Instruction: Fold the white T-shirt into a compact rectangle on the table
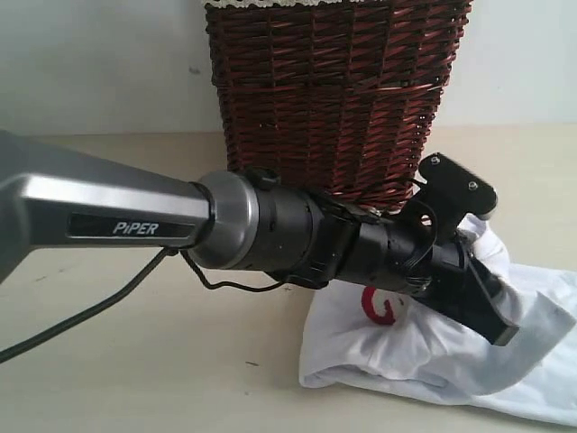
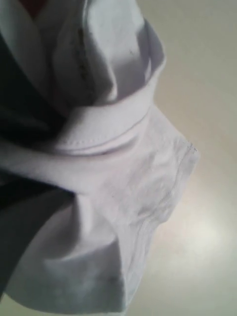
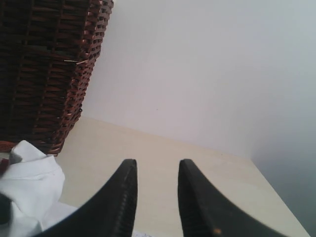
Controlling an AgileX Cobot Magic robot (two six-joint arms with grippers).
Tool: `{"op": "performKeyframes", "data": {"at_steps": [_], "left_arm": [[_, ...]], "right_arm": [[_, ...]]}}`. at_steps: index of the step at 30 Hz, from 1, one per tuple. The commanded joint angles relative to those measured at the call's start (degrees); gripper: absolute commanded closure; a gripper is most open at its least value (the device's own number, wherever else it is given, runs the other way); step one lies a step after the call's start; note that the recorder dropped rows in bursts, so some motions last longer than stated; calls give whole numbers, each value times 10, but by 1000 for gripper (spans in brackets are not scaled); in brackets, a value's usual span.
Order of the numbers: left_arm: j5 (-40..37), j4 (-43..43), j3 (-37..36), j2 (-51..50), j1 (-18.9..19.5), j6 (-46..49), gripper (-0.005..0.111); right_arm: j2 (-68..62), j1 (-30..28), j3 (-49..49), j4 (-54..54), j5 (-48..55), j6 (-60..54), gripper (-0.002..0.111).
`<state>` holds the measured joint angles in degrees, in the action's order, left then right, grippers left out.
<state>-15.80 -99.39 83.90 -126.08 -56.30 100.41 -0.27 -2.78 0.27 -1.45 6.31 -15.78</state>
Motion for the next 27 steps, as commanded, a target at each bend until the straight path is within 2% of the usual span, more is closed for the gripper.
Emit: {"op": "performKeyframes", "data": {"at_steps": [1,3,5,13,21,24,27], "left_arm": [[-2,-6,5,1,-3,0,47],[1,-6,5,1,-3,0,34],[2,-6,5,2,-3,0,29],[-15,-6,7,33,-3,-6,30],[-183,-6,11,109,-3,-85,30],[-197,77,11,129,-1,-81,30],[-97,198,4,153,6,-122,32]], "right_arm": [[3,-2,-3,1,-4,0,79],[3,-2,-3,1,-4,0,79],[3,-2,-3,1,-4,0,79],[3,-2,-3,1,-4,0,79],[3,-2,-3,1,-4,0,79],[3,-2,-3,1,-4,0,79],[3,-2,-3,1,-4,0,79]]}}
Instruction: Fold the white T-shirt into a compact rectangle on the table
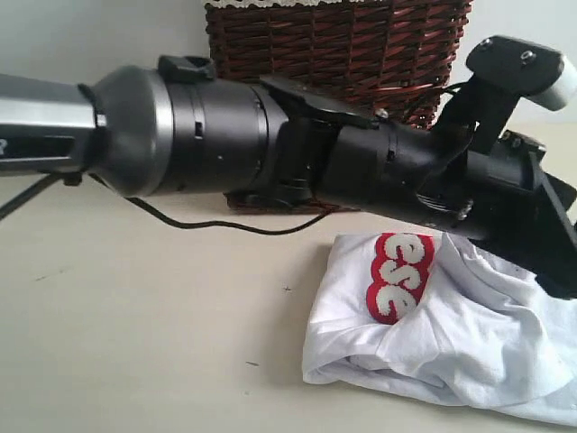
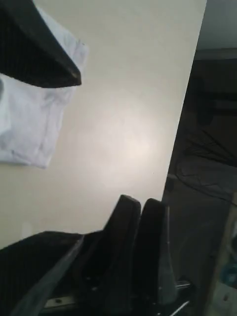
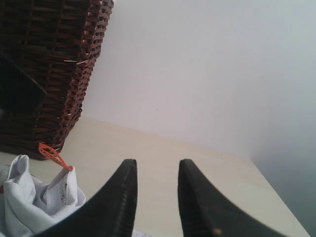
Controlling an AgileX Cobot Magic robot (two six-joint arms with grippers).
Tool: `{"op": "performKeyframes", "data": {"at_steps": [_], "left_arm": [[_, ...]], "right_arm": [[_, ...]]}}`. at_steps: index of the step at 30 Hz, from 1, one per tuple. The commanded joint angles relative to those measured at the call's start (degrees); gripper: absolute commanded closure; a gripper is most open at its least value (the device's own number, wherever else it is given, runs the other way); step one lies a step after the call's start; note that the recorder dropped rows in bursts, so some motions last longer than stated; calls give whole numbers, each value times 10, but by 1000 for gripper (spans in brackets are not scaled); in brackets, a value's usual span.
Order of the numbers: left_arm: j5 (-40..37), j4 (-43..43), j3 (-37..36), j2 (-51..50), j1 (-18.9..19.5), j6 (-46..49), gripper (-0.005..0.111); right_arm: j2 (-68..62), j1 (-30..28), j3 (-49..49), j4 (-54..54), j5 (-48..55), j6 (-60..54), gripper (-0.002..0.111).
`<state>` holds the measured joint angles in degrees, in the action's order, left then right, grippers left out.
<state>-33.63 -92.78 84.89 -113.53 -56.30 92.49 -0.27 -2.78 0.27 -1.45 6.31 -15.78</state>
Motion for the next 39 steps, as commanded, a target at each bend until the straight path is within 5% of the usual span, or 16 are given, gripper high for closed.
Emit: {"op": "performKeyframes", "data": {"at_steps": [1,4,8,12,15,21,30,39], "left_arm": [[134,185,-11,37,12,-65,35],[180,260,-28,49,40,-95,48],[124,273,-68,49,90,-122,70],[155,241,-104,17,129,-121,106],[52,228,-109,-45,163,-120,107],[-47,177,-109,-92,163,8,107],[-13,348,-115,-103,201,-44,107],[-39,283,-145,-105,297,-39,107]], "right_arm": [[3,-2,-3,1,-4,0,79],[3,-2,-3,1,-4,0,79],[3,-2,-3,1,-4,0,79],[3,-2,-3,1,-4,0,79],[3,-2,-3,1,-4,0,79],[3,-2,-3,1,-4,0,79],[3,-2,-3,1,-4,0,79],[3,-2,-3,1,-4,0,79]]}}
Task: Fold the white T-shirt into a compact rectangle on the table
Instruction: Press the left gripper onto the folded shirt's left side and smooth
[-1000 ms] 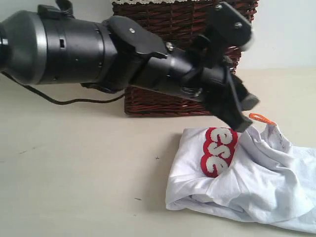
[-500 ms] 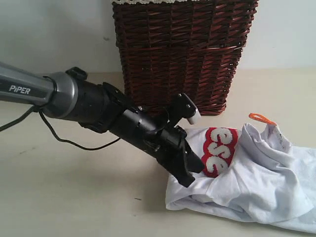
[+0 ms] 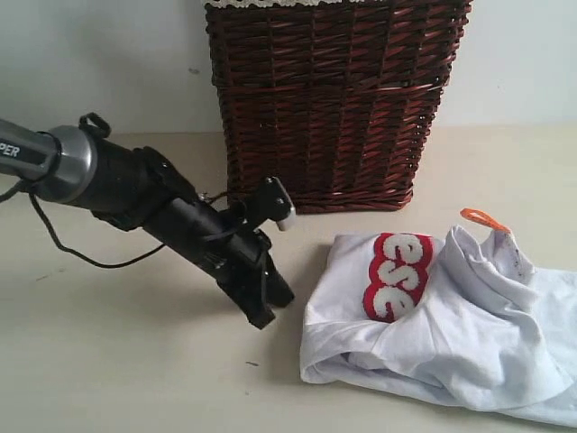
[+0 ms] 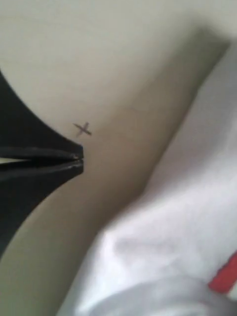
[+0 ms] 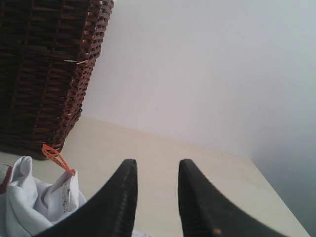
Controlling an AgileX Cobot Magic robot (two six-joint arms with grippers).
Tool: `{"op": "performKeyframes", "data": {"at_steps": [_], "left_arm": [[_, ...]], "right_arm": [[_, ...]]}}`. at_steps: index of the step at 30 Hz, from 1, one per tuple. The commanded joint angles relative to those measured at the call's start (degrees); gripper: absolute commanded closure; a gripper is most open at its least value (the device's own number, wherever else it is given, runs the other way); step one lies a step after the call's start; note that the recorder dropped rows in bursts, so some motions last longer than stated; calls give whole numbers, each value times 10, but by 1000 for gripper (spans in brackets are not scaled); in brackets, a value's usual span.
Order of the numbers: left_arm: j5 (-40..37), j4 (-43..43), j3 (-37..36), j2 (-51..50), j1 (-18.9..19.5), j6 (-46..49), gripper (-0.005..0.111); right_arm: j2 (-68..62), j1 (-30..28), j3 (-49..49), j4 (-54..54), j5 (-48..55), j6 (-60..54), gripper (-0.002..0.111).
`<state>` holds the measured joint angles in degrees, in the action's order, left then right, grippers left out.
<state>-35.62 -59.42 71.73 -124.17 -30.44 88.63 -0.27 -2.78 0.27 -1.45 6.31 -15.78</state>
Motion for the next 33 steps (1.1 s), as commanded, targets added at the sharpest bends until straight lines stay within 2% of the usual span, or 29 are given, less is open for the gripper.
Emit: {"op": "performKeyframes", "data": {"at_steps": [1,5,8,15,20,22,28,30,33], "left_arm": [[-39,-86,-13,9,49,7,107],[-105,-222,-13,43,72,54,107],[-161,-253,-13,51,57,119,107],[-135,-234,-13,42,-51,174,107],[-32,-201,-13,20,-104,198,107],[-1,-188,-13,6,-112,202,107],[18,-175,-9,-20,-113,201,107],[21,-125,-9,-26,-113,180,107],[25,-6,-9,-34,-109,105,107]], "right_arm": [[3,-2,-3,1,-4,0,79],[3,-2,-3,1,-4,0,79],[3,-2,-3,1,-4,0,79],[3,-2,-3,1,-4,0,79],[3,-2,-3,1,-4,0,79],[3,-2,-3,1,-4,0,79],[3,-2,-3,1,-4,0,79],[3,-2,-3,1,-4,0,79],[3,-2,-3,1,-4,0,79]]}}
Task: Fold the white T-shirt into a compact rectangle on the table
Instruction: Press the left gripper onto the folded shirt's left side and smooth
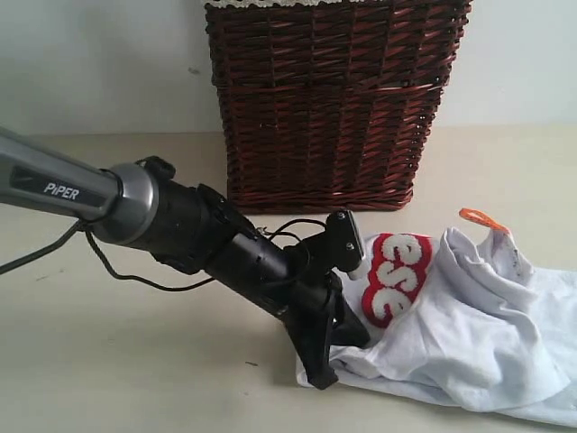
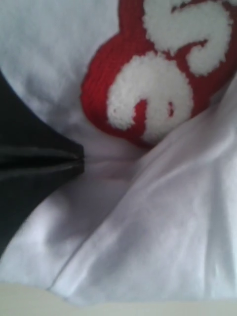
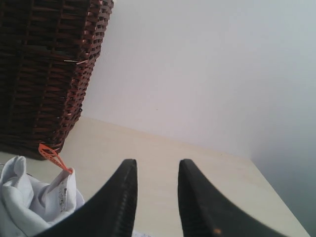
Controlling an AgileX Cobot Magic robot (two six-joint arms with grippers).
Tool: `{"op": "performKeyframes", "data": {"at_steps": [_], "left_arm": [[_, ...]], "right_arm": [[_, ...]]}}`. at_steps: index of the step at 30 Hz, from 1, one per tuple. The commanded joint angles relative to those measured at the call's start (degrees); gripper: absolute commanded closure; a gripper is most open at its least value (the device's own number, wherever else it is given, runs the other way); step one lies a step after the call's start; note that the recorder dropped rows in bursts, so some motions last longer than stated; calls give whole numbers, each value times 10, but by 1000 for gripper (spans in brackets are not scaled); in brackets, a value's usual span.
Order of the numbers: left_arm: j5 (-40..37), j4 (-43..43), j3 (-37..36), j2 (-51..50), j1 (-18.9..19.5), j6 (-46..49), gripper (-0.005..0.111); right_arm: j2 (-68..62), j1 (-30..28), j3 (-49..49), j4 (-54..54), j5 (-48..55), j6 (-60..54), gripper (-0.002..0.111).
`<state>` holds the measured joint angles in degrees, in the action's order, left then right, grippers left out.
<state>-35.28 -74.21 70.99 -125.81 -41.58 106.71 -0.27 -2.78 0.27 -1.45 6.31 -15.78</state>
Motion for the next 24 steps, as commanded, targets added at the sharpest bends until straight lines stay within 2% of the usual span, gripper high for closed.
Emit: {"op": "performKeyframes", "data": {"at_steps": [1,8,14,15,17,22,24], "left_arm": [[22,164,-2,-19,7,-99,107],[21,185,-3,-19,76,-133,107],[-12,196,-5,-19,161,-142,107],[-14,196,-15,-19,185,-142,107],[-15,197,-41,-19,206,-133,107],[-7,185,-131,4,210,-21,107],[-2,218,-142,30,210,25,107]], "right_arm": [[3,-2,-3,1,-4,0,79],[3,-2,-3,1,-4,0,79],[3,-2,-3,1,-4,0,79],[3,-2,-3,1,-4,0,79],[3,-2,-3,1,-4,0,79],[3,-2,-3,1,-4,0,79],[3,-2,-3,1,-4,0,79]]}}
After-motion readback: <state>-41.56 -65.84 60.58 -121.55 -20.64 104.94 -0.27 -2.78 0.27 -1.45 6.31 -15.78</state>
